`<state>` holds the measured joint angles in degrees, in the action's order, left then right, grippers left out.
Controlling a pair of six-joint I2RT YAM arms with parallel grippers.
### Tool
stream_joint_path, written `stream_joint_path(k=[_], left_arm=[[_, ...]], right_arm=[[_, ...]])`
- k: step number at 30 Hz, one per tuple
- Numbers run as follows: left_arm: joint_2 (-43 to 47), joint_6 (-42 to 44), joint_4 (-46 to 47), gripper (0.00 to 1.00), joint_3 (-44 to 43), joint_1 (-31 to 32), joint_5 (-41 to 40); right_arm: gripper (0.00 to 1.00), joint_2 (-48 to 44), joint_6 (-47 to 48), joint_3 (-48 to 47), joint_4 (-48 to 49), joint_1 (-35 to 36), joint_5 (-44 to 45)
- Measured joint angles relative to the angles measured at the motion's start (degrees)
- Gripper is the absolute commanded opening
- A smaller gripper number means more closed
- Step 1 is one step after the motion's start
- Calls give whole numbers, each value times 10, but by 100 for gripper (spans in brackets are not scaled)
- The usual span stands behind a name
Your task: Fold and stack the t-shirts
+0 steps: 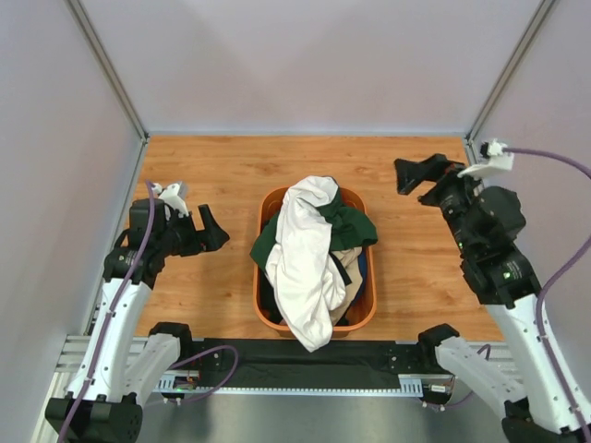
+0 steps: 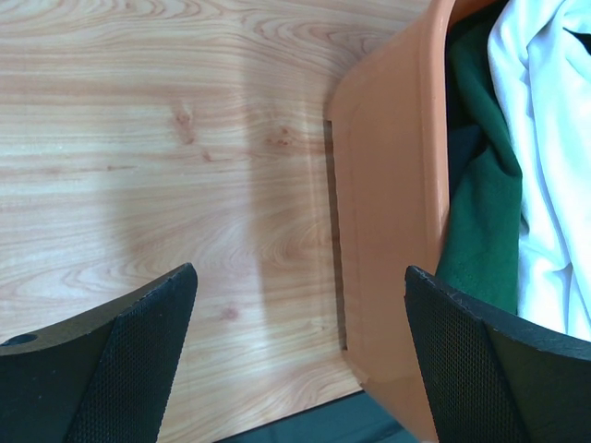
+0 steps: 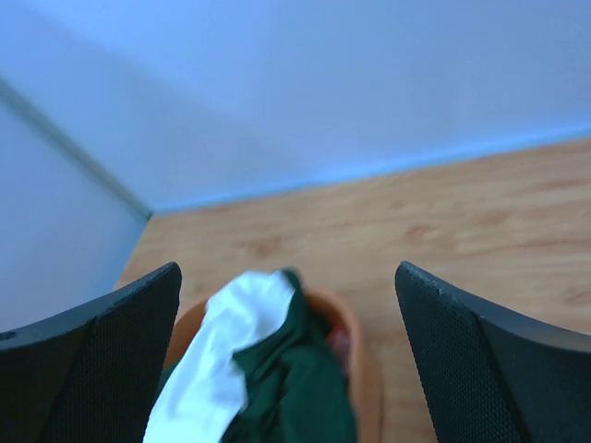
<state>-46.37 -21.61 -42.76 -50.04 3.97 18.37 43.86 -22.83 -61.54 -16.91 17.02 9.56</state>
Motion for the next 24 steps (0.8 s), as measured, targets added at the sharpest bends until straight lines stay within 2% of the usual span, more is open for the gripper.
stream_joint_path(k=[3, 7, 10, 16, 20, 24], left_arm=[[-2, 0, 2, 100, 3, 0, 5], [-2, 0, 2, 98, 5, 0, 9], [-2, 0, 3, 97, 6, 0, 10], [-2, 0, 4, 94, 6, 0, 10], [-2, 0, 5, 93, 6, 0, 10], [-2, -1, 6, 90, 6, 0, 10]], right_arm=[[99, 54, -32, -81, -115, 99, -1], [94, 97, -92, -74, -235, 198, -1], [92, 128, -129, -58, -286, 261, 2], [86, 177, -175, -39, -292, 340, 3], [83, 206, -184, -38, -273, 346, 0], [71, 234, -185, -37, -247, 346, -8]])
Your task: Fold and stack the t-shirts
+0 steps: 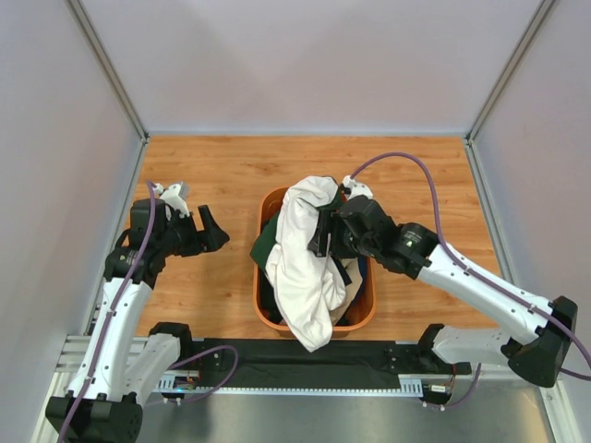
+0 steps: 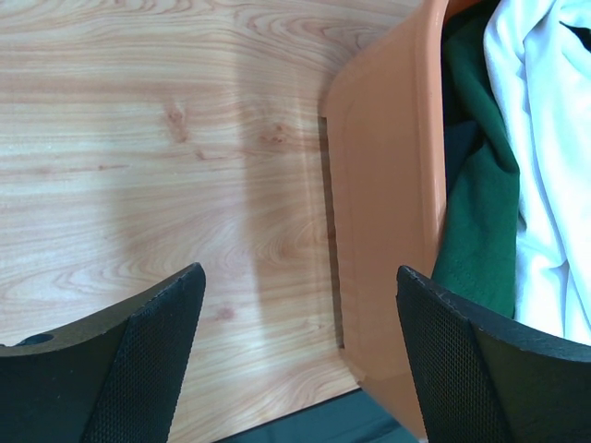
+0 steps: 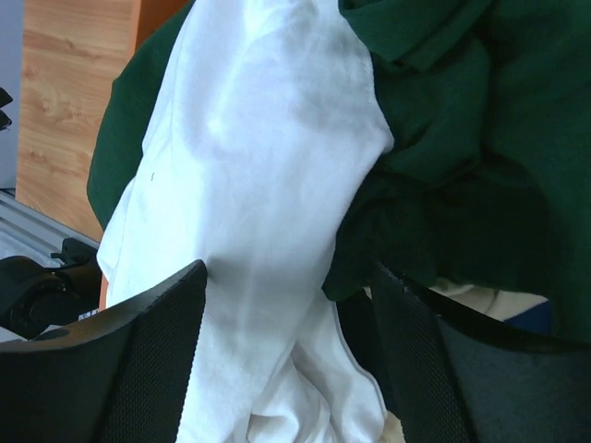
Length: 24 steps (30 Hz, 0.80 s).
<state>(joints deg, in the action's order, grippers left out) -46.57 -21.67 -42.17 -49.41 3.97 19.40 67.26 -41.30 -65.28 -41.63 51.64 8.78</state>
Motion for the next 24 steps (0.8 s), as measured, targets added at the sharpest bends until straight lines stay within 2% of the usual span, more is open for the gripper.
stream_joint_path(k=[1, 3, 4, 5, 7, 8, 12, 17, 20, 24], left_arm=[[0, 0, 0, 90, 0, 0, 0], [0, 0, 0, 90, 0, 0, 0], [0, 0, 0, 90, 0, 0, 0], [0, 0, 0, 88, 0, 0, 0], [0, 0, 0, 87, 0, 0, 0], [0, 0, 0, 85, 0, 0, 0], [0, -1, 0, 78, 3, 0, 0], [0, -2, 0, 78, 3, 13, -3], [-3, -9, -1, 80, 0, 53, -11], [-30, -24, 0, 81, -23, 131, -32]], right_arm=[[68, 5, 0, 0, 5, 0, -3], [51, 17, 4, 0, 16, 0, -8], [42, 21, 5, 0, 21, 0, -10], [22, 26, 8, 0, 25, 0, -14], [5, 33, 10, -2, 31, 0, -20], [0, 36, 12, -5, 31, 0, -22], [0, 40, 32, -52, 9, 0, -15], [0, 44, 90, -216, -69, 0, 35], [0, 24, 130, -317, -106, 0, 103], [0, -72, 164, -340, -138, -3, 219]])
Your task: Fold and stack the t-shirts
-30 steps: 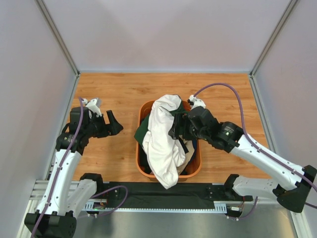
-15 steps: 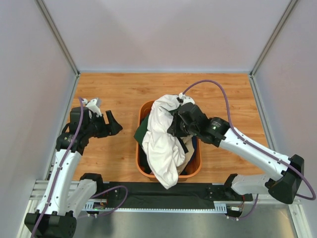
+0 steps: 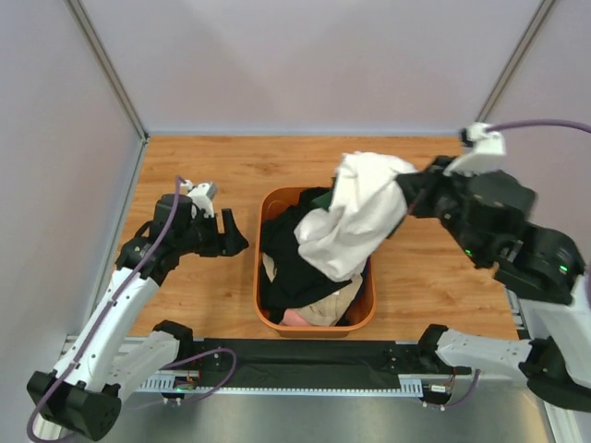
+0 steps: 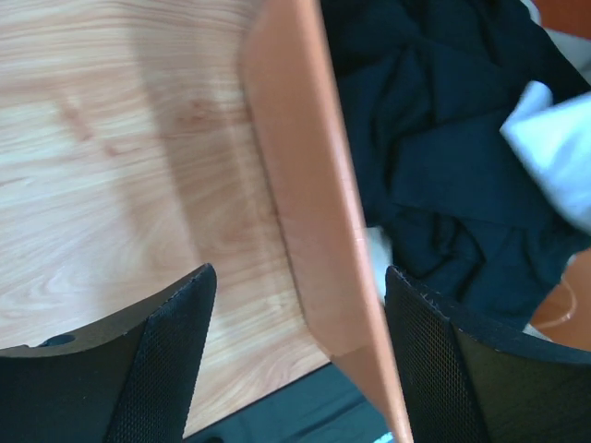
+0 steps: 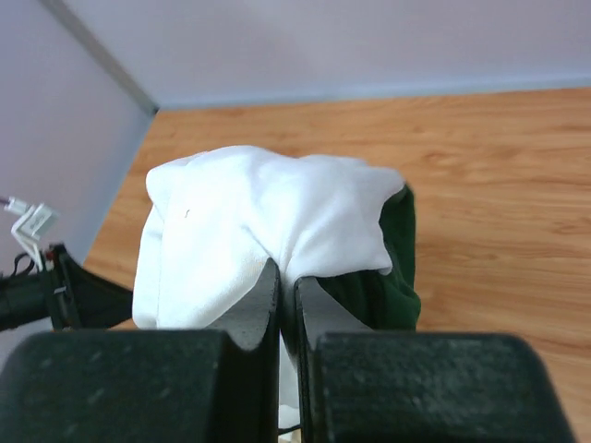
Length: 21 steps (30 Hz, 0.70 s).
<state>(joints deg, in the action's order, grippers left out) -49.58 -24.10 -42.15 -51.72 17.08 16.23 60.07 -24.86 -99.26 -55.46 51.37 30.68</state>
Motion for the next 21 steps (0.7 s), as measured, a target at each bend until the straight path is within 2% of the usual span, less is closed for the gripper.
stream_joint_path(k=[4, 7, 10, 11, 12, 15, 18, 21], left_arm=[[-50, -16, 22, 80, -16, 73, -15], [-97, -28, 39, 73, -20, 112, -21], [-160, -38, 56, 40, -30, 149, -29], [-181, -39, 58, 17, -36, 157, -39], [-199, -43, 54, 3, -42, 162, -51], [-242, -85, 43, 0, -79, 159, -94], [-274, -60, -3, 0, -126, 156, -132], [-290, -46, -31, 0, -151, 109, -124]], right_arm=[[0, -113, 20, 22, -23, -2, 113], [0, -170, 28, 42, -30, -5, 178], [0, -193, 37, 64, -46, -5, 225], [0, -194, 40, 71, -51, -5, 235], [0, -194, 42, 79, -53, -5, 241], [0, -191, 45, 95, -57, -5, 248], [0, -190, 44, 105, -62, -5, 248], [0, -190, 43, 114, -64, -5, 247]])
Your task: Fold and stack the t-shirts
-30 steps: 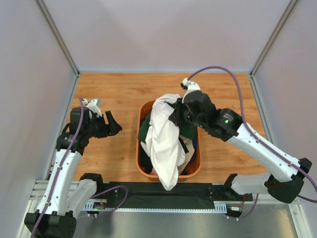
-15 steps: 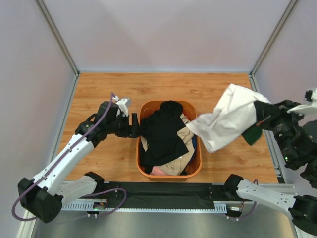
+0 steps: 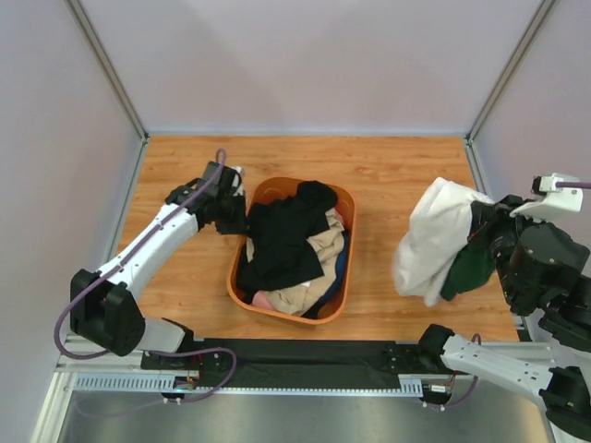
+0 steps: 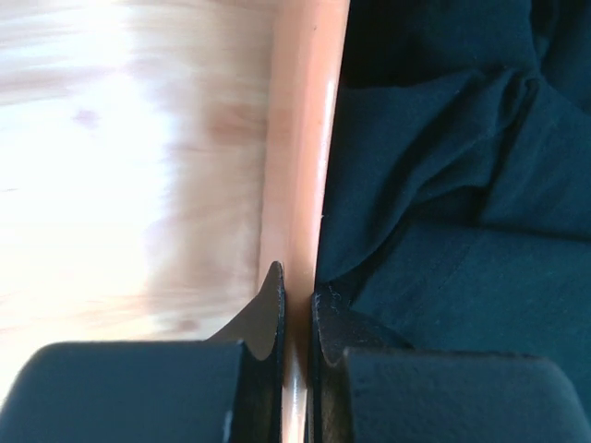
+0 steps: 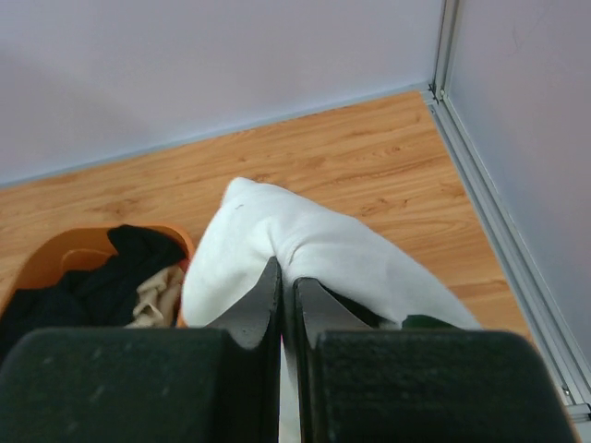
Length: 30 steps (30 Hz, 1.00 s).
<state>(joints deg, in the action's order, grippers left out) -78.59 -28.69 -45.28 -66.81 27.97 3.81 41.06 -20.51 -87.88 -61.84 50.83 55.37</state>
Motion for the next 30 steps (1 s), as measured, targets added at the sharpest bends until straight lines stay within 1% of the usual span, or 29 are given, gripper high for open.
stream_joint_path(k=[3, 7, 9, 12, 14, 16, 18, 23, 25, 26, 27, 29, 30], left_arm=[[-6, 19, -10, 0, -8, -95, 18], [-35, 13, -16, 0, -35, -255, 22], [-65, -5, -7, 0, -59, -327, 25], [-108, -48, 21, 0, -89, -405, 35], [-124, -101, 58, 0, -92, -449, 44], [-125, -162, 96, 0, -78, -473, 42], [-124, -225, 132, 0, -62, -482, 31], [-147, -389, 203, 0, -55, -471, 19], [-163, -424, 219, 1, -66, -463, 19], [-182, -442, 223, 7, -84, -460, 18], [-213, -452, 212, 25, -124, -458, 21], [-270, -459, 196, 41, -198, -457, 31], [-300, -462, 195, 66, -236, -458, 46]], right_arm=[[0, 2, -3, 14, 0, 0, -6], [0, 12, -5, 37, 5, 0, -18], [0, 23, -6, 44, 13, 0, -25], [0, 40, -6, 54, 23, 0, -35], [0, 51, -7, 64, 30, 0, -42], [0, 59, -7, 73, 36, 0, -48], [0, 66, -7, 78, 41, 0, -56], [0, 85, -13, 85, 55, -3, -89], [0, 95, -17, 90, 61, -8, -105], [0, 102, -20, 94, 64, -12, -115], [0, 110, -22, 96, 66, -19, -127], [0, 128, -24, 99, 75, -38, -155], [0, 142, -26, 100, 82, -54, -174]])
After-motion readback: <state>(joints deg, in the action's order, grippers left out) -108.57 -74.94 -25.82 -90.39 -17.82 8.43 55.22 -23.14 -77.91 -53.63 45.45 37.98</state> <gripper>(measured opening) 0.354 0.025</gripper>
